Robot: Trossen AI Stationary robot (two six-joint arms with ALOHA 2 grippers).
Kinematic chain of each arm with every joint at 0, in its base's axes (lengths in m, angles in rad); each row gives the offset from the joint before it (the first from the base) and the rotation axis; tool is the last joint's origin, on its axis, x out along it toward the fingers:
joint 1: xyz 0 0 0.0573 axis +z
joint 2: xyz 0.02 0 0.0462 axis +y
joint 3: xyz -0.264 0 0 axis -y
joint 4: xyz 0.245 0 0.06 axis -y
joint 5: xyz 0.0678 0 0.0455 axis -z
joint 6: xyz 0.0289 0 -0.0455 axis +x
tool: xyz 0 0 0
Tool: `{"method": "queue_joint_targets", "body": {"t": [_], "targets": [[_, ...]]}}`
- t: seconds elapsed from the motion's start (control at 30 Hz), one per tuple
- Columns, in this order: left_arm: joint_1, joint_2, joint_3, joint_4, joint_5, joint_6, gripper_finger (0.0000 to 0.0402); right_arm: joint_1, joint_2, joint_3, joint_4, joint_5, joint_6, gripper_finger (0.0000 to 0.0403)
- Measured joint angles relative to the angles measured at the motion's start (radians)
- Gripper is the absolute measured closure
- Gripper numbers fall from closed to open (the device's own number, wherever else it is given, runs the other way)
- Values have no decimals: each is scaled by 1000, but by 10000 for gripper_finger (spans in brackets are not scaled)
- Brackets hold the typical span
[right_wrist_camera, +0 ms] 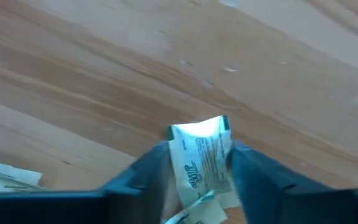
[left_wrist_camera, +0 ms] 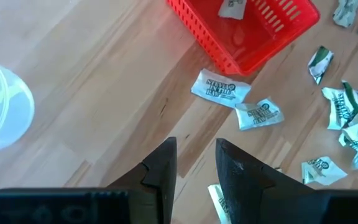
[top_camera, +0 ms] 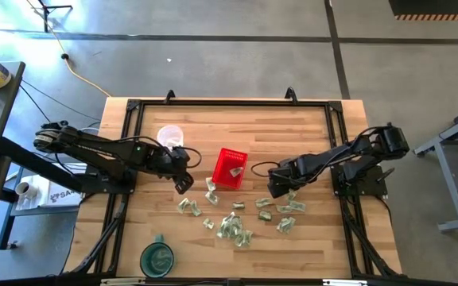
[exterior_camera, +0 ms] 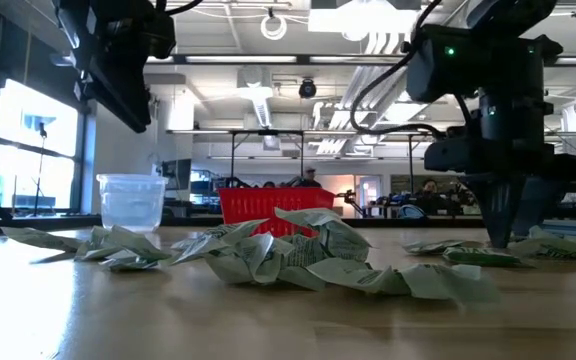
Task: Pick and place Stevia / Truvia into bins
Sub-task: Put the stevia packet into the red basket
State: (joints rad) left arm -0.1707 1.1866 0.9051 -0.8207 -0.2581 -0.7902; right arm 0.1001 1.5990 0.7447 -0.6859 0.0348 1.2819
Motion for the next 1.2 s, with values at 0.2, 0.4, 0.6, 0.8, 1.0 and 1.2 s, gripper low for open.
{"method": "queue_joint_targets", "body": {"t": [0.2,0.4,0.6,0.8,1.0,1.2], "targets": [[0,0,0,-35,0,2,254,-2,0,-1,39,-2,-7,387],[0,-6,0,-91,0,0,254,-4,7,107,58,73,-25,388],[-23,-96,0,-99,-46,0,254,-28,1,351,67,192,-116,391],[-60,-221,0,-144,-101,1,254,-109,74,505,212,169,-243,398],[-62,-290,0,-227,-90,-20,254,-149,237,652,233,93,-328,330],[-127,-314,1,-301,-73,-87,254,-137,331,800,37,119,-375,196]]}}
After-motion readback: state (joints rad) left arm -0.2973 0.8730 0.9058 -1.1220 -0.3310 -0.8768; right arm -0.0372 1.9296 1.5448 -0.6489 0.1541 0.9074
